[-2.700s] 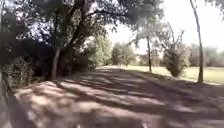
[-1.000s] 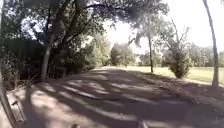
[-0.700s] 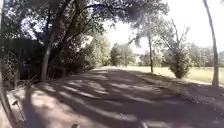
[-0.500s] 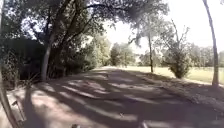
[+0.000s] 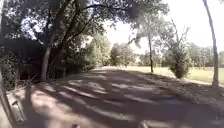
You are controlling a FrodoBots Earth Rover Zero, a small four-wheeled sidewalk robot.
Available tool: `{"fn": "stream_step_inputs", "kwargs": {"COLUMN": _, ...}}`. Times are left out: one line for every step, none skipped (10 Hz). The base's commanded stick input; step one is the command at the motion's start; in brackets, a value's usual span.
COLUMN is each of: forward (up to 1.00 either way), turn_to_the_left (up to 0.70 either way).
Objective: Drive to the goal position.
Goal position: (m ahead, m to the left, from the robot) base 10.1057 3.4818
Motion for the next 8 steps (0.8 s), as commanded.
{"fn": "stream_step_inputs", "kwargs": {"forward": 0.7, "turn_to_the_left": 0.0}}
{"fn": "stream_step_inputs", "kwargs": {"forward": 0.7, "turn_to_the_left": 0.0}}
{"fn": "stream_step_inputs", "kwargs": {"forward": 0.7, "turn_to_the_left": 0.0}}
{"fn": "stream_step_inputs", "kwargs": {"forward": 0.7, "turn_to_the_left": 0.0}}
{"fn": "stream_step_inputs", "kwargs": {"forward": 0.7, "turn_to_the_left": 0.0}}
{"fn": "stream_step_inputs", "kwargs": {"forward": 0.7, "turn_to_the_left": 0.0}}
{"fn": "stream_step_inputs", "kwargs": {"forward": 0.7, "turn_to_the_left": 0.0}}
{"fn": "stream_step_inputs", "kwargs": {"forward": 0.7, "turn_to_the_left": 0.0}}
